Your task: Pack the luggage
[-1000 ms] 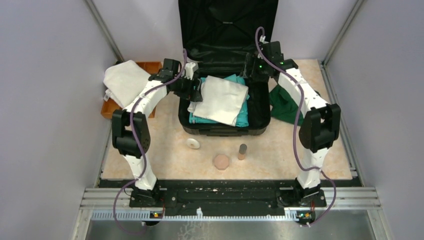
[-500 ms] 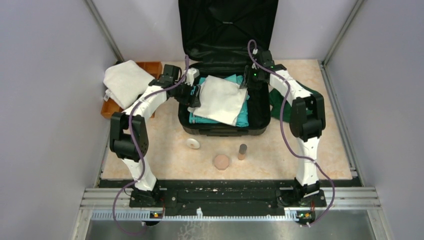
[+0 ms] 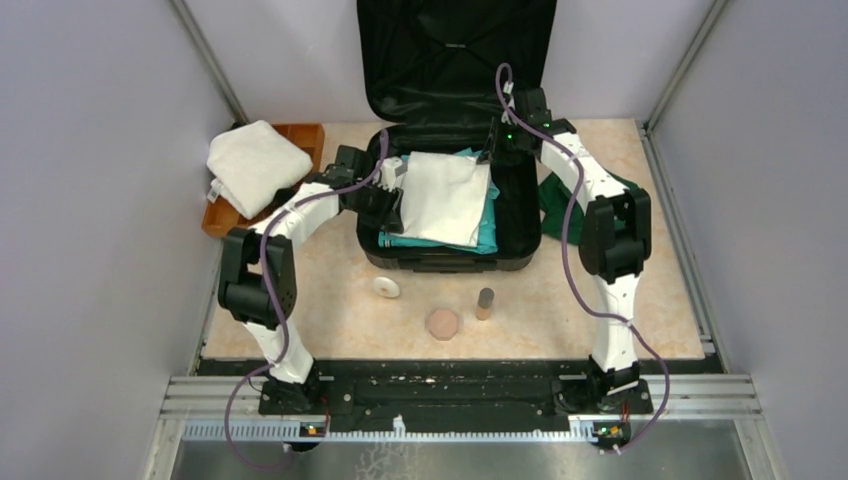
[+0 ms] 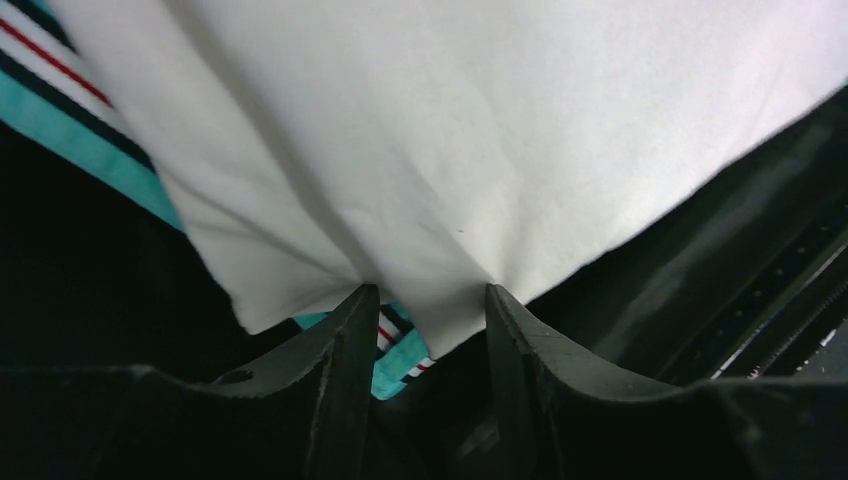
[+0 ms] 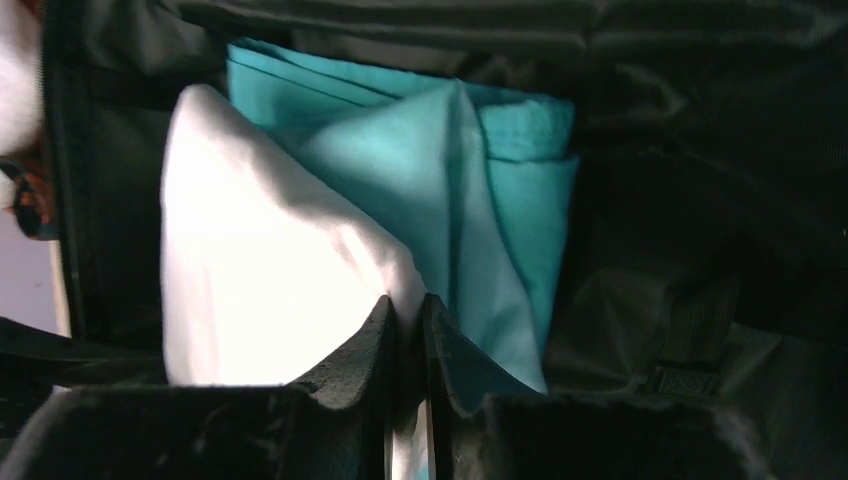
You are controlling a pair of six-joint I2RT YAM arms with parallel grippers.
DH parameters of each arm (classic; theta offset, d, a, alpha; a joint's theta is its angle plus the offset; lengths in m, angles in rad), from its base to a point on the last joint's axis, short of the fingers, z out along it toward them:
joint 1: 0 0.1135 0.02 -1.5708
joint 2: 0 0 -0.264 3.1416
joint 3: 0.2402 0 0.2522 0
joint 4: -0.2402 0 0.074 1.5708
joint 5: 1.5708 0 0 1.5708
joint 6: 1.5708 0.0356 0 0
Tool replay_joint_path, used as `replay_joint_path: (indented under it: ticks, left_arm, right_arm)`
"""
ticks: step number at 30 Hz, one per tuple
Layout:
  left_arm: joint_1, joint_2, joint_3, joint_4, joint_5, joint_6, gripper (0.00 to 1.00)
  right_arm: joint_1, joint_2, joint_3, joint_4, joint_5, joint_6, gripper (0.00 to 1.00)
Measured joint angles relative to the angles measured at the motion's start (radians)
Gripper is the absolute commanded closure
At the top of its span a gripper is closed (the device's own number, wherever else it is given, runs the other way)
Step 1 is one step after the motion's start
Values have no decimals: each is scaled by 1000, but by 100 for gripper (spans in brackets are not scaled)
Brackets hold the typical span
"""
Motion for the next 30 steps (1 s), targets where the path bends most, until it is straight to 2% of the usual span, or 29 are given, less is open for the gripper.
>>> replay_joint_path:
  ticks: [5, 7, 11, 12, 14, 16, 18, 19, 21, 25, 30]
  left_arm:
    - [-27, -27, -22, -2, 23, -5, 48]
    - [-37, -40, -24, -3, 27, -8, 47]
    - [-45, -64, -24, -6, 28, -9, 41]
    - [-46, -69, -23, -10, 27, -8, 36]
    - [-46, -78, -17, -31, 23, -4, 28]
    - [-46, -83, 0, -56, 15, 1, 17]
    - [-46, -86, 31, -78, 1, 13, 4]
    - [-46, -86, 51, -90, -4, 18, 2]
    - [-46, -87, 99, -116, -11, 24, 2]
    - [-46, -94, 208, -150, -35, 26, 2]
    - [-40, -149, 237, -150, -56, 25, 2]
  right_arm:
    - [2, 31, 116, -6, -43, 0, 91]
    - [2, 80, 200, -10, -64, 0, 85]
    - [9, 187, 324, -33, -81, -11, 60]
    - [9, 208, 334, -40, -79, -17, 48]
    - [9, 229, 334, -65, -71, -19, 36]
    - [8, 235, 319, -74, -49, -25, 20]
    - [4, 225, 291, -69, -23, -21, 9]
    - [2, 205, 255, -56, -2, -23, 6]
    - [-1, 152, 181, -51, 51, -21, 2]
    - [-32, -10, 54, -60, 216, -3, 1]
    - [-170, -216, -76, -38, 365, 69, 1]
